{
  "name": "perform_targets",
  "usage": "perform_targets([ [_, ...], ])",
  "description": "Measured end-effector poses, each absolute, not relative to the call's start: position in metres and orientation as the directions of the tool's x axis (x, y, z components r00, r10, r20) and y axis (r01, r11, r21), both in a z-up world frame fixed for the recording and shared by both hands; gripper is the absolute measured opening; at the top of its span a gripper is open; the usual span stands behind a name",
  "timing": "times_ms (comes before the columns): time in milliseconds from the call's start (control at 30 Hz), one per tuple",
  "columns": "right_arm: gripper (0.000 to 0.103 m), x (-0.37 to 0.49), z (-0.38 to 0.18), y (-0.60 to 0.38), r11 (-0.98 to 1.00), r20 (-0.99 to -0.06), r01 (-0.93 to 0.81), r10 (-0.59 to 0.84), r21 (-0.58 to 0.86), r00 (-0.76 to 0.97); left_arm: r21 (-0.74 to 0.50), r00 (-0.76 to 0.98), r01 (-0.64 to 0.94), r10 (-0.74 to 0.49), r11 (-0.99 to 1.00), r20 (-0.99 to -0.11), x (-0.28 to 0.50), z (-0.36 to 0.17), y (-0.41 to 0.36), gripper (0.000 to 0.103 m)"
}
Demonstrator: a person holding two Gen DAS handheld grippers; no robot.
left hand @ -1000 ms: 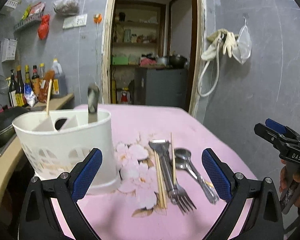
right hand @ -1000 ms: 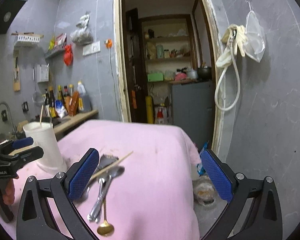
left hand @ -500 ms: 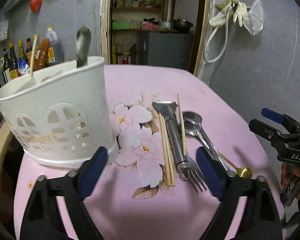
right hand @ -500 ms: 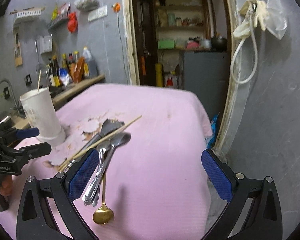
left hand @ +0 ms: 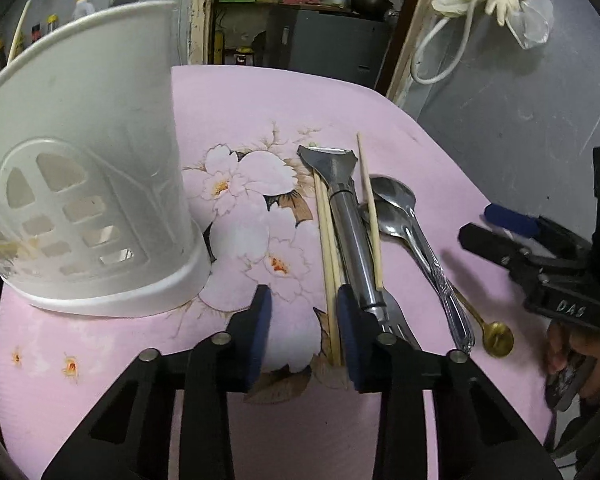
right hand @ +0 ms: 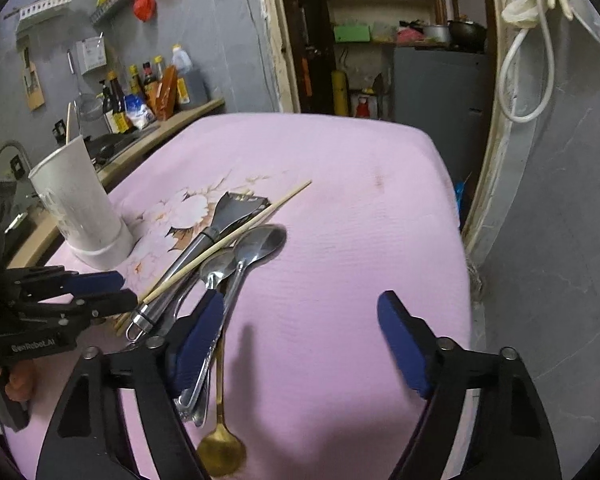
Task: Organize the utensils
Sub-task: 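Move both tools back down to the utensil pile, then grip another wooden chopstick with the left tool while the right tool grips a round steel spoon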
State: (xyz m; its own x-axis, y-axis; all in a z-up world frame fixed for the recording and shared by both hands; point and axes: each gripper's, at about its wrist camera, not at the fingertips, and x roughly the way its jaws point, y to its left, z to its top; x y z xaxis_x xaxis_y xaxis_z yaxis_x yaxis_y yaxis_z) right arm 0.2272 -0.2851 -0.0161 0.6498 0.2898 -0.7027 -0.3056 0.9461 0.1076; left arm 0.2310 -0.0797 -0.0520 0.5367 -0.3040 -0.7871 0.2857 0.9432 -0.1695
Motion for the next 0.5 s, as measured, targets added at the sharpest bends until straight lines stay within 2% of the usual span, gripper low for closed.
perform_targets([
  [500, 0.069, 0.252, -0.027, -0.249, 0.943, -0.764, -0.332, 0.194, -0.029, 0.615, -0.117, 0.524, 0.311, -0.272, 0.943, -0.807, 0.245, -0.053, -0.093, 0.022],
])
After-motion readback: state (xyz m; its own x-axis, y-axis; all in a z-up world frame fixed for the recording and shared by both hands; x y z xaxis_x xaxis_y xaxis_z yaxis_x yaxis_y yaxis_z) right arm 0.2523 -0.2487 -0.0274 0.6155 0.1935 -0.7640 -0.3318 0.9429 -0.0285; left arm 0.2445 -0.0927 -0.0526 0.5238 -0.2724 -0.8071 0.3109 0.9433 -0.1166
